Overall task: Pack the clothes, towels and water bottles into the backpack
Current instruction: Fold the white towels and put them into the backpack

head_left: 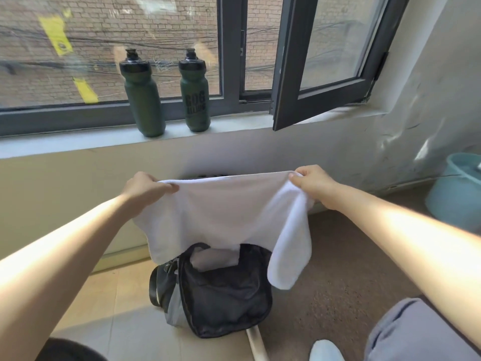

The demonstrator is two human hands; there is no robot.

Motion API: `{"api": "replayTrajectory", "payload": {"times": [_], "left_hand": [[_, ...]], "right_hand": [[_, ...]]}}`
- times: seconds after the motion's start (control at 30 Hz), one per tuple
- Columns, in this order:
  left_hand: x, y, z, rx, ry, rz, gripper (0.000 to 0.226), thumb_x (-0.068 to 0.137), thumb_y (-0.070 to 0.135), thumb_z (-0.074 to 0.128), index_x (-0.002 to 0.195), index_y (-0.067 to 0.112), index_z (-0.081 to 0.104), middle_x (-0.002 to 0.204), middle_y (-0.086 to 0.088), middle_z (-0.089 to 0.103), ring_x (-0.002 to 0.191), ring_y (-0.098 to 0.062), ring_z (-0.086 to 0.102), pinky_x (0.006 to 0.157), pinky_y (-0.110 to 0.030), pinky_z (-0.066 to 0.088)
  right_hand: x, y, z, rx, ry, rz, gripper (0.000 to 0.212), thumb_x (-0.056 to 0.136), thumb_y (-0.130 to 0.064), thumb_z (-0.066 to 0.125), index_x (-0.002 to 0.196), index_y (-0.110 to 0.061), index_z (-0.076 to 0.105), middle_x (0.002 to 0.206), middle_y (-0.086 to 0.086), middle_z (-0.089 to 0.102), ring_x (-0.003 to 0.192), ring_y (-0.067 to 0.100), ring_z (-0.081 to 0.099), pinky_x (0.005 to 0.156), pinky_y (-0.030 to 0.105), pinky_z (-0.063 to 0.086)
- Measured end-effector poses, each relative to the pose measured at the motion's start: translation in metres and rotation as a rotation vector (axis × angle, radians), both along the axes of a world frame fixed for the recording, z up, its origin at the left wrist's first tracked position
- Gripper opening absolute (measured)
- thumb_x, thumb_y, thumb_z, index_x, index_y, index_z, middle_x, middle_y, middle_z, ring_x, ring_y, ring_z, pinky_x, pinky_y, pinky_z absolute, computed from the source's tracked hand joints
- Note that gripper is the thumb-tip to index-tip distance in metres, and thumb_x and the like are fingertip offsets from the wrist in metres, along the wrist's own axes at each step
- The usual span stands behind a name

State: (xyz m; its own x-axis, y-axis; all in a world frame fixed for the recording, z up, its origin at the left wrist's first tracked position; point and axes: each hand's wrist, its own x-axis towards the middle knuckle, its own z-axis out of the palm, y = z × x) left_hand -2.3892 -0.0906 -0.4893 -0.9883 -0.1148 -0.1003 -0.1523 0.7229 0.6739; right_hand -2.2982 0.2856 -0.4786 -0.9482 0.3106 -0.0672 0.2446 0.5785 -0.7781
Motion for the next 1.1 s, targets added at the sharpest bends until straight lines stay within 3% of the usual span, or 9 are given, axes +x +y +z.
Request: {"api": "replayTrajectory", "payload": {"times": [0.2, 0.37, 0.47, 0.53, 0.63, 0.73, 0.87, 0.97, 1.1], "left_hand": [[-0.006, 0.000, 0.005, 0.122, 0.130, 0.175, 0.027, 0.092, 0.024, 0.062, 0.079, 0.002, 0.069, 0.077, -0.014, 0.059, 0.075, -0.033, 0.054, 0.069, -0.036, 0.042], [-0.004, -0.004, 0.004, 0.125, 0.044, 0.202, 0.024, 0.090, 0.026, 0.065, 0.077, 0.007, 0.062, 0.081, -0.012, 0.058, 0.074, -0.031, 0.054, 0.065, -0.033, 0.041], [0.007, 0.003, 0.010, 0.170, -0.078, 0.082, 0.029, 0.085, 0.034, 0.076, 0.085, 0.008, 0.065, 0.086, -0.009, 0.061, 0.072, -0.024, 0.056, 0.059, -0.031, 0.040], [0.013, 0.010, 0.016, 0.290, -0.151, 0.028, 0.032, 0.077, 0.035, 0.078, 0.092, 0.009, 0.067, 0.093, -0.011, 0.066, 0.076, -0.025, 0.061, 0.065, -0.031, 0.045], [0.015, 0.021, 0.023, 0.493, -0.203, 0.005, 0.043, 0.076, 0.029, 0.073, 0.112, 0.006, 0.067, 0.110, -0.017, 0.071, 0.087, -0.032, 0.066, 0.075, -0.035, 0.050], [0.025, 0.039, 0.030, 0.575, -0.203, -0.116, 0.022, 0.091, 0.025, 0.073, 0.103, 0.008, 0.070, 0.103, -0.016, 0.073, 0.086, -0.031, 0.068, 0.074, -0.034, 0.052], [0.045, 0.064, 0.040, 0.733, -0.190, -0.250, 0.019, 0.096, 0.027, 0.071, 0.088, 0.012, 0.064, 0.087, -0.015, 0.063, 0.077, -0.027, 0.063, 0.066, -0.032, 0.050], [0.062, 0.083, 0.050, 0.830, -0.204, -0.322, 0.014, 0.098, 0.023, 0.069, 0.089, 0.013, 0.064, 0.082, -0.012, 0.062, 0.073, -0.025, 0.061, 0.066, -0.032, 0.048], [0.080, 0.099, 0.056, 0.920, -0.301, -0.502, 0.013, 0.103, 0.019, 0.060, 0.109, 0.009, 0.066, 0.096, -0.012, 0.066, 0.083, -0.022, 0.063, 0.069, -0.030, 0.050]], "right_hand": [[0.007, 0.008, 0.020, 0.452, 0.035, -0.069, 0.066, 0.085, -0.060, 0.069, 0.052, -0.019, 0.028, 0.051, 0.000, 0.033, 0.054, 0.023, 0.039, 0.052, 0.034, 0.023], [0.015, 0.024, 0.019, 0.517, -0.119, -0.012, 0.061, 0.087, -0.050, 0.071, 0.054, -0.017, 0.032, 0.056, 0.002, 0.037, 0.060, 0.025, 0.041, 0.053, 0.034, 0.023], [0.014, 0.020, 0.016, 0.291, -0.152, -0.121, 0.053, 0.093, -0.032, 0.064, 0.057, -0.018, 0.029, 0.059, 0.002, 0.033, 0.056, 0.023, 0.033, 0.052, 0.032, 0.021], [0.010, 0.011, 0.020, 0.049, -0.151, -0.215, 0.038, 0.094, -0.026, 0.061, 0.063, -0.014, 0.042, 0.064, 0.004, 0.045, 0.055, 0.023, 0.044, 0.053, 0.029, 0.034], [0.009, -0.003, 0.028, -0.259, -0.192, -0.213, 0.020, 0.097, -0.020, 0.063, 0.102, -0.001, 0.065, 0.095, 0.016, 0.071, 0.082, 0.032, 0.071, 0.073, 0.040, 0.059], [0.014, -0.027, 0.041, -0.495, -0.121, -0.127, 0.017, 0.098, -0.010, 0.063, 0.114, -0.003, 0.065, 0.095, 0.015, 0.070, 0.076, 0.025, 0.068, 0.062, 0.032, 0.058], [0.020, -0.052, 0.055, -0.645, -0.040, 0.067, 0.028, 0.103, -0.009, 0.056, 0.129, -0.016, 0.064, 0.110, 0.007, 0.069, 0.082, 0.019, 0.065, 0.069, 0.030, 0.058], [0.027, -0.072, 0.060, -0.689, -0.037, 0.172, 0.024, 0.105, -0.011, 0.053, 0.122, -0.010, 0.070, 0.085, 0.004, 0.067, 0.072, 0.017, 0.061, 0.062, 0.026, 0.057], [0.031, -0.092, 0.064, -0.814, -0.029, 0.267, 0.023, 0.104, -0.004, 0.052, 0.122, -0.004, 0.066, 0.099, 0.013, 0.067, 0.082, 0.020, 0.065, 0.068, 0.026, 0.058]]}}
